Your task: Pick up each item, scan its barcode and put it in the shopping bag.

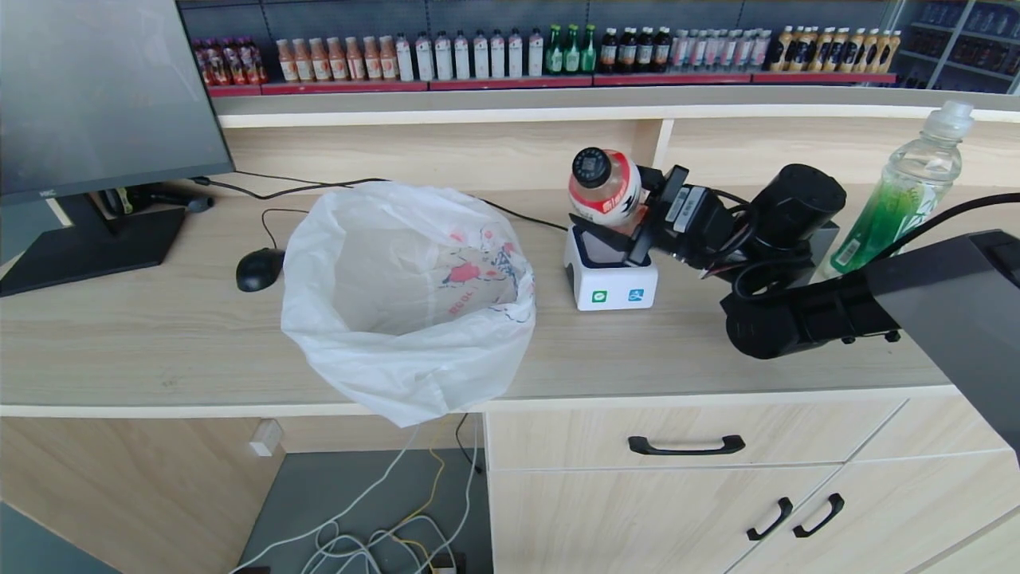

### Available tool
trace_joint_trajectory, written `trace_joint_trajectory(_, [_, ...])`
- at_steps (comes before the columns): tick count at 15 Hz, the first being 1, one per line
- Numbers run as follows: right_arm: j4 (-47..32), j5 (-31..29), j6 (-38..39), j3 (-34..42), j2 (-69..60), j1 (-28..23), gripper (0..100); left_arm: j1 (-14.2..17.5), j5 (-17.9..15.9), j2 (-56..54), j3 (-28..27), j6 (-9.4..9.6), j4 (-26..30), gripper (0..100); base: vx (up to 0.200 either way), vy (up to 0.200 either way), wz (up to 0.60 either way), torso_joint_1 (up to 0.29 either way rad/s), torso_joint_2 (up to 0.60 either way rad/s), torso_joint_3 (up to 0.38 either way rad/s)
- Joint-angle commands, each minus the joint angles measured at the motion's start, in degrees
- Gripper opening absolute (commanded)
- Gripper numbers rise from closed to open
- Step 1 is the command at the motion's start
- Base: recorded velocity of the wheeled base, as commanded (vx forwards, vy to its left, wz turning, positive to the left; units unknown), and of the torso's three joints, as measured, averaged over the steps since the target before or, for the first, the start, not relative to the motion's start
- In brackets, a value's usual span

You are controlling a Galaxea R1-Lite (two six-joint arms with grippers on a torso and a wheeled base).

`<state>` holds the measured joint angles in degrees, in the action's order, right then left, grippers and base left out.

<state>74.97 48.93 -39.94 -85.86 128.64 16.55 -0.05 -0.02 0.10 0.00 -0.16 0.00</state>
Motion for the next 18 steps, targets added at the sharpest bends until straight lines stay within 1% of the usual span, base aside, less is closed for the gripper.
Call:
trace_joint_trajectory(1, [0.61,-0.07,0.65,-0.01,-1.11,0.06,0,-0.04,-0.06,-0.01,0.0,-0.02,0.0,100,0.0,0.0,0.0,0.0,0.0,0.0])
trace_joint_trajectory(4, [5.89,-4.28,8.12,0.96,-4.18,0.23,0,-0.04,0.02,-0.01,0.0,-0.02,0.0,100,0.0,0.0,0.0,0.0,0.0,0.0])
trace_joint_trajectory(6, [6.41,-7.89,10.49,5.17,-9.37,0.32,0,-0.04,0.02,-0.01,0.0,-0.02,0.0,100,0.0,0.0,0.0,0.0,0.0,0.0])
trace_joint_trajectory(8, [8.96,-13.34,14.89,9.39,-13.41,1.9,0,-0.04,0.02,-0.01,0.0,-0.02,0.0,100,0.0,0.0,0.0,0.0,0.0,0.0])
trace_joint_trajectory(10, [13.45,-23.09,21.74,13.26,-16.93,3.84,0,-0.04,0.02,-0.01,0.0,-0.02,0.0,100,0.0,0.0,0.0,0.0,0.0,0.0])
trace_joint_trajectory(11, [14.41,-27.58,24.56,16.07,-19.21,4.19,0,-0.04,-0.06,-0.01,0.0,-0.02,0.0,100,0.0,0.0,0.0,0.0,0.0,0.0])
trace_joint_trajectory(13, [14.41,-35.31,30.71,24.51,-25.36,5.07,0,-0.04,-0.06,-0.01,0.0,-0.02,0.0,100,0.0,0.0,0.0,0.0,0.0,0.0])
trace_joint_trajectory(15, [13.97,-39.53,34.31,31.98,-30.72,4.8,0,-0.04,0.02,-0.01,0.0,-0.02,0.0,100,0.0,0.0,0.0,0.0,0.0,0.0])
trace_joint_trajectory(17, [13.8,-44.27,34.75,38.92,-34.68,4.98,0,-0.04,-0.06,-0.01,0.0,0.07,0.0,100,0.0,0.0,0.0,0.0,0.0,0.0])
trace_joint_trajectory(18, [13.71,-45.59,35.63,41.21,-35.82,5.15,0,-0.04,-0.06,-0.01,0.0,0.16,0.0,100,0.0,0.0,0.0,0.0,0.0,0.0])
